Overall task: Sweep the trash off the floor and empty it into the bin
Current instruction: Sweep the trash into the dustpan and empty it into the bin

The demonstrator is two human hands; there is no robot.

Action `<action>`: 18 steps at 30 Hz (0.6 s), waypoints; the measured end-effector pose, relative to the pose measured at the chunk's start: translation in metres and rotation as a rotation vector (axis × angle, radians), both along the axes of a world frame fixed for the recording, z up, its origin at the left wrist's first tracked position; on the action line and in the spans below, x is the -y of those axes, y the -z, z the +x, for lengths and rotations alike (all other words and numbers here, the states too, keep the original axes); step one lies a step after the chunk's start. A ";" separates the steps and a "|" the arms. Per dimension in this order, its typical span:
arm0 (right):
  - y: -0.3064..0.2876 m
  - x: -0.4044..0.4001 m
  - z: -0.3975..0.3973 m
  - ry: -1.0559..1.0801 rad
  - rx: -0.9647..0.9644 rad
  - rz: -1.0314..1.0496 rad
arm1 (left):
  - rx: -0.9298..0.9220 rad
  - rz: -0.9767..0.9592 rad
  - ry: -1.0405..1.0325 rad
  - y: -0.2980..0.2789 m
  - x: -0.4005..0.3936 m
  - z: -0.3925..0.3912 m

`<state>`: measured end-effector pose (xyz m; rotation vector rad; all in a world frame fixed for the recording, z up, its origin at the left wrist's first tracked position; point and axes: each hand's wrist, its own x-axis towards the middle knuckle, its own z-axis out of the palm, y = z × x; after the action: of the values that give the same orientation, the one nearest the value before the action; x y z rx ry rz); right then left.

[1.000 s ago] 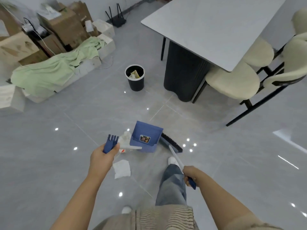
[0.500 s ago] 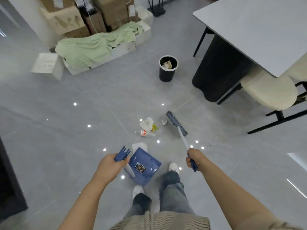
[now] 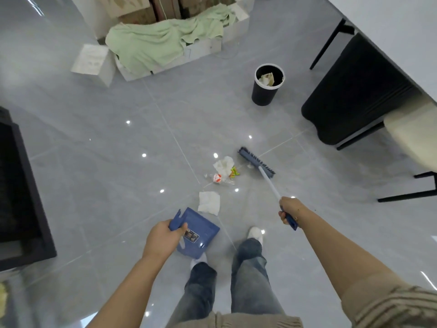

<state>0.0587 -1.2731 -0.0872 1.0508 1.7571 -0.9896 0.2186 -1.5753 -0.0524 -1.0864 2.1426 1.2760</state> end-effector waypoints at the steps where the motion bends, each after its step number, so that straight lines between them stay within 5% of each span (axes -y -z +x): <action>1: 0.002 -0.002 -0.004 -0.021 0.015 -0.008 | -0.002 -0.008 -0.016 0.001 0.000 -0.006; 5: 0.003 -0.001 -0.002 -0.141 0.103 -0.041 | -0.006 0.023 -0.121 0.009 -0.007 -0.031; 10: -0.001 0.012 0.032 -0.542 0.093 -0.035 | -0.010 0.038 -0.088 0.013 -0.021 -0.060; 18: -0.018 0.018 0.077 -0.589 0.217 -0.057 | -0.004 0.083 -0.139 0.020 -0.017 -0.057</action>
<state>0.1359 -1.2909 -0.0695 0.5234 1.6974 -0.5295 0.1618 -1.5588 -0.0723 -1.2157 2.0278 1.4171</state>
